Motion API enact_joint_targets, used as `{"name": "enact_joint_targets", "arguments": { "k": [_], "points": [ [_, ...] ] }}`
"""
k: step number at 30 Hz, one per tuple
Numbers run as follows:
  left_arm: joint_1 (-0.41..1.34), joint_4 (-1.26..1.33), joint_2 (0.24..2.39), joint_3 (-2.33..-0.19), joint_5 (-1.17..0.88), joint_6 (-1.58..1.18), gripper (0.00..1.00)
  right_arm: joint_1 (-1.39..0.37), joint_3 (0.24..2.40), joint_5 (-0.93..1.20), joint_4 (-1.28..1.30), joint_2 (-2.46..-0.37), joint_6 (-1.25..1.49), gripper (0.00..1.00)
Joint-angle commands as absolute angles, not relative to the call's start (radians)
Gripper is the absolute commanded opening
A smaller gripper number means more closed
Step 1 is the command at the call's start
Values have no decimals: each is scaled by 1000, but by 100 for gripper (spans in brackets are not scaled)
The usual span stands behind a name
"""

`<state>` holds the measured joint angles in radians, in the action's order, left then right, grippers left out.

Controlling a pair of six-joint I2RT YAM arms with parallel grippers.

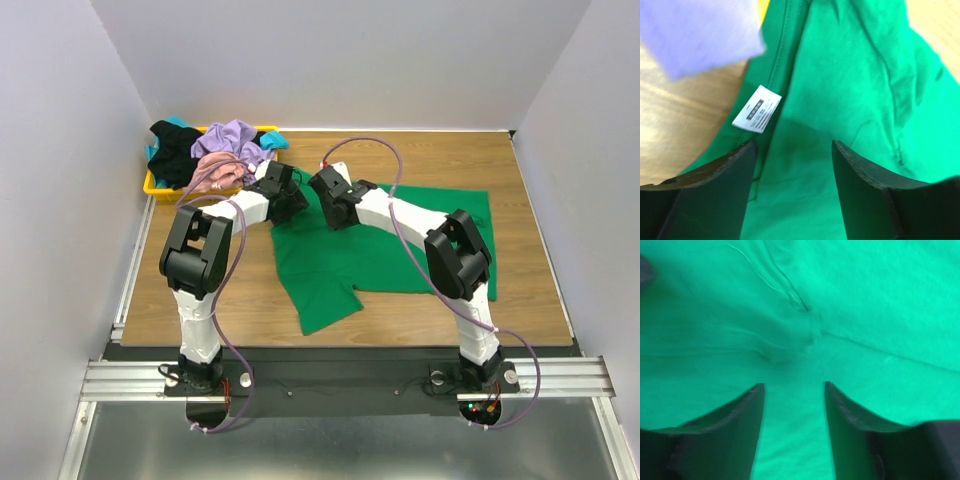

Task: Fold and stack the t-shirts
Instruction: Fold the tshirt

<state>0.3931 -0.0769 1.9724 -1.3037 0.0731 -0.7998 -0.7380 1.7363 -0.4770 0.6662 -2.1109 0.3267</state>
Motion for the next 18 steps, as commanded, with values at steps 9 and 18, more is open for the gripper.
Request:
{"name": "enact_joint_targets", "arguments": {
  "k": [9, 18],
  "points": [
    [399, -164, 1869, -1267, 101, -756, 62, -733, 1691, -531, 686, -1984, 439, 81],
    [425, -195, 1626, -1181, 176, -749, 74, -638, 1425, -604, 666, -1677, 566, 100]
  ]
}}
